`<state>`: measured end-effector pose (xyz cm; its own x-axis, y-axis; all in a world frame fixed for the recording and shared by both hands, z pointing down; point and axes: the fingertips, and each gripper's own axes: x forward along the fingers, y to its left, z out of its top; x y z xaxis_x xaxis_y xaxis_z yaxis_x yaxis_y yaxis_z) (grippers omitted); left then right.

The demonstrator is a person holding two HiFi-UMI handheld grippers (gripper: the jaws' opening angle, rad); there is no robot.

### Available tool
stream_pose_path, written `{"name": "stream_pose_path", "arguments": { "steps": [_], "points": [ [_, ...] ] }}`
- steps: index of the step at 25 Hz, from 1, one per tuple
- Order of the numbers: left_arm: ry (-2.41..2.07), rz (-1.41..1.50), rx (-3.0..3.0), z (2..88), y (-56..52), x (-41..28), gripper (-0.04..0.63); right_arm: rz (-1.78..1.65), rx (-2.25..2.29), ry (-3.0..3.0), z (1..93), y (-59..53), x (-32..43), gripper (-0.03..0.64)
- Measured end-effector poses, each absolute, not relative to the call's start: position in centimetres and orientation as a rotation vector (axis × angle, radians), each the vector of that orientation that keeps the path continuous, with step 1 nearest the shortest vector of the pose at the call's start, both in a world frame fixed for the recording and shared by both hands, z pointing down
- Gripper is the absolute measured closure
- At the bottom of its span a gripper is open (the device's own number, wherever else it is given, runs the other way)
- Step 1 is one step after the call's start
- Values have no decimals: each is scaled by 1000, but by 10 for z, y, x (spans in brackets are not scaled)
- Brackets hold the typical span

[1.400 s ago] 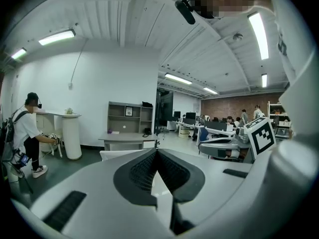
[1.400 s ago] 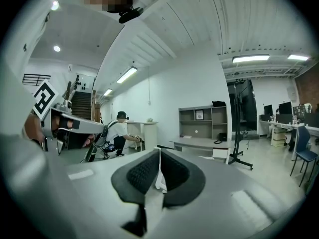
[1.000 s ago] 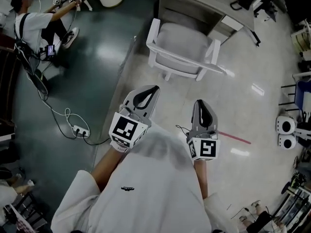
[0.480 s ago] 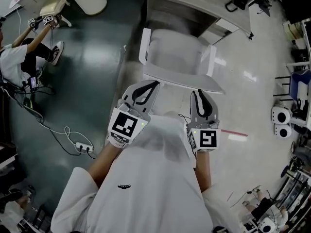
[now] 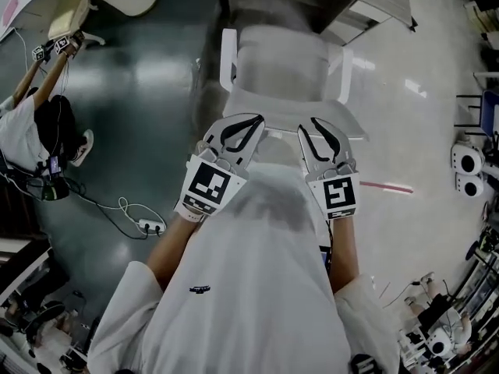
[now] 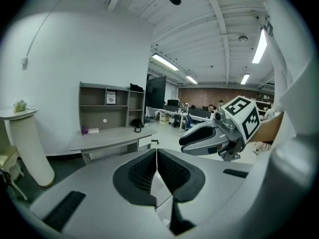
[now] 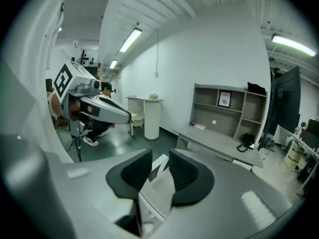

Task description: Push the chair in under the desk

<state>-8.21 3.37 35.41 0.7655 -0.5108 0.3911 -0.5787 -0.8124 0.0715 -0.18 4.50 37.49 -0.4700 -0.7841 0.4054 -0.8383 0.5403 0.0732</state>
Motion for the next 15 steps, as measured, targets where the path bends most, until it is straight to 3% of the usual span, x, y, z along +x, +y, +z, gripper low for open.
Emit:
{"name": "stream_pose_path", "arguments": {
  "steps": [6,11,15],
  "points": [
    [-623,821,2740,410,51,-56,583,255,1088,-2318,421,54,10,435],
    [-545,990,2701,446,61,-47,470,285,976,-2261,454,66,14,407],
    [-505,1161,2682,478,67,-52,428,296,883,-2198,486,77,17,405]
  ]
}}
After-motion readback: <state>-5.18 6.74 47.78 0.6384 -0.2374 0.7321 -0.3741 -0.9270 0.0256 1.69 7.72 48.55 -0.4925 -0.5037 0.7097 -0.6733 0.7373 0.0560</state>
